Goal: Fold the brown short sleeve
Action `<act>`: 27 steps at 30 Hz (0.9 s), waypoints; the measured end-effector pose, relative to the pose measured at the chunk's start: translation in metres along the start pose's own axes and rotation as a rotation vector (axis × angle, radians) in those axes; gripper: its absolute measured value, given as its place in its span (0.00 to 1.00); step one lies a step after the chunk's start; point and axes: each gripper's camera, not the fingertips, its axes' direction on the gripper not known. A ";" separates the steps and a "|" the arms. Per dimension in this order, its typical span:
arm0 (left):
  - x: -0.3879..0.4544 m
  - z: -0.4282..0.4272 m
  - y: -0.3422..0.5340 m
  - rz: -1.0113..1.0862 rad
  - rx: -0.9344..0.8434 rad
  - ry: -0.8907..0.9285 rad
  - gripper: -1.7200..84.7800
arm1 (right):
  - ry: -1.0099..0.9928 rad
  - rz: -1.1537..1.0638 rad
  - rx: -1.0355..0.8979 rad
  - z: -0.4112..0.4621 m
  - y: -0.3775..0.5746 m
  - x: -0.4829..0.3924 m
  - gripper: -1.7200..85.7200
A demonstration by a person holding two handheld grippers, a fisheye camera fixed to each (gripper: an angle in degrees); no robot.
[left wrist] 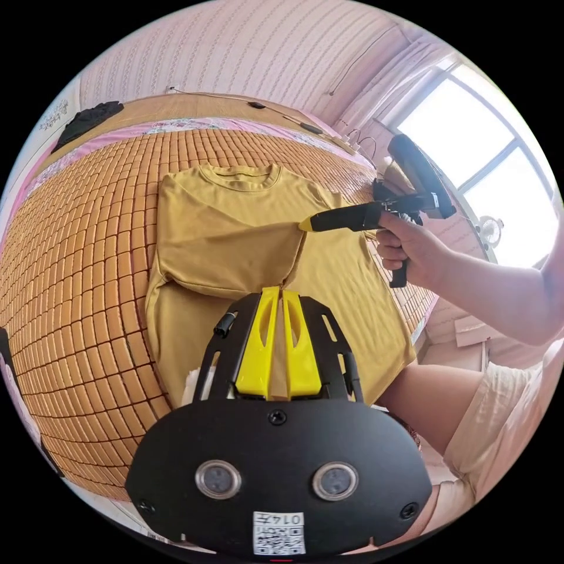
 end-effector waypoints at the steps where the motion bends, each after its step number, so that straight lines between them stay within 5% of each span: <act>1: 0.002 0.003 -0.002 0.013 -0.009 -0.005 0.01 | 0.020 -0.010 0.015 -0.005 0.005 0.004 0.04; 6: 0.006 0.055 -0.011 -0.001 -0.190 -0.009 0.02 | 0.041 0.047 -0.098 0.009 0.018 0.033 0.09; 14: 0.024 0.071 -0.040 0.091 -0.254 -0.024 0.07 | 0.065 -0.007 -0.094 0.017 0.031 0.029 0.08; 19: 0.028 0.070 -0.072 0.030 -0.137 -0.036 0.07 | 0.029 0.021 -0.063 0.013 0.033 0.038 0.07; 27: 0.036 0.126 -0.097 0.059 -0.306 -0.078 0.07 | 0.121 -0.045 -0.166 0.034 0.050 0.039 0.06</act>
